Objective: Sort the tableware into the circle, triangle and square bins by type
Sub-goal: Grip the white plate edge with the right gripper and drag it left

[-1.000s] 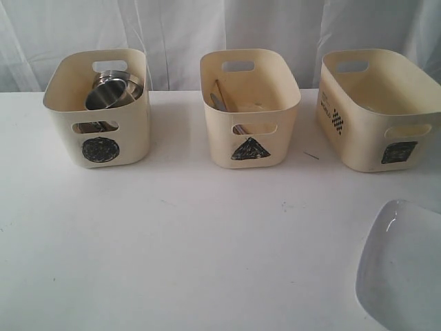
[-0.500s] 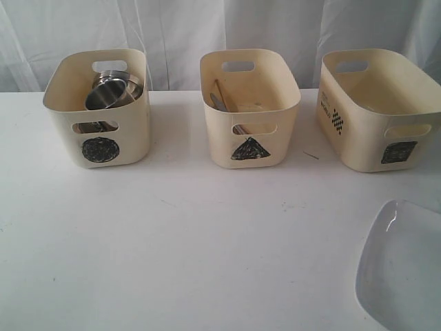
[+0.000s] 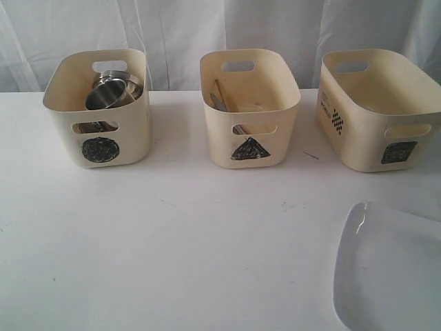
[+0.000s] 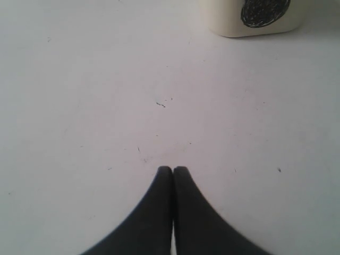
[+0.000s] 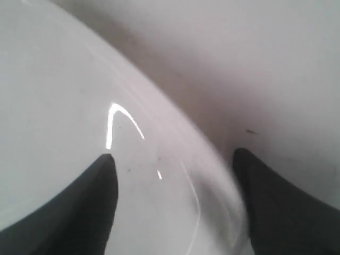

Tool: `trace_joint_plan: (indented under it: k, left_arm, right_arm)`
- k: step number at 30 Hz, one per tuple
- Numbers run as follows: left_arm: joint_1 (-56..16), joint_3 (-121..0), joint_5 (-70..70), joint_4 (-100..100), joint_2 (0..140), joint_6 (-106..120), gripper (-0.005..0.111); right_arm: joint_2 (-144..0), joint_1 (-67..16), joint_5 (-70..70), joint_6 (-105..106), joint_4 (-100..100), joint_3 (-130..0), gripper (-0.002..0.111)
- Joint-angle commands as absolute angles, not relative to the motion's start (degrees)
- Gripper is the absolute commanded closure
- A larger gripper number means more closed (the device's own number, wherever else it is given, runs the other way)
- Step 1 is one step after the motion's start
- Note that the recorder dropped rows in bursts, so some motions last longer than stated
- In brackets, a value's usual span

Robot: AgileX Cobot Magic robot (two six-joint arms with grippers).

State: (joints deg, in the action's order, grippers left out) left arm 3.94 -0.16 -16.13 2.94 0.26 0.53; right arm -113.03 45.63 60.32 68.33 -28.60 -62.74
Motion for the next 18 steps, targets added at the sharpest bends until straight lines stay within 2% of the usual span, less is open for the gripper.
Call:
trace_joint_plan:
  k: [1, 3, 6, 10, 14, 18]
  left_arm:
    - [3.9, 0.0, -16.2, 2.9, 0.0, 0.0, 0.107]
    - [3.9, 0.0, -16.2, 2.9, 0.0, 0.0, 0.107]
    - [3.9, 0.0, -16.2, 2.9, 0.0, 0.0, 0.107]
    - [3.9, 0.0, -16.2, 2.9, 0.0, 0.0, 0.107]
    - [3.9, 0.0, -16.2, 2.9, 0.0, 0.0, 0.107]
    - [3.9, 0.0, -16.2, 2.9, 0.0, 0.0, 0.107]
  right_arm:
    - [-114.7, 46.2, 52.6, 77.7, -22.6, -57.4, 0.048]
    - [-115.0, 46.2, 48.0, 81.0, -22.1, -55.1, 0.05]
    - [-115.5, 46.2, 39.7, 83.8, -22.1, -51.6, 0.061]
    - [-115.5, 46.2, 30.5, 85.0, -22.1, -48.3, 0.086]
    - [-115.5, 46.2, 27.5, 84.2, -22.6, -47.2, 0.107]
    - [-115.5, 46.0, 26.8, 82.2, -24.0, -47.2, 0.108]
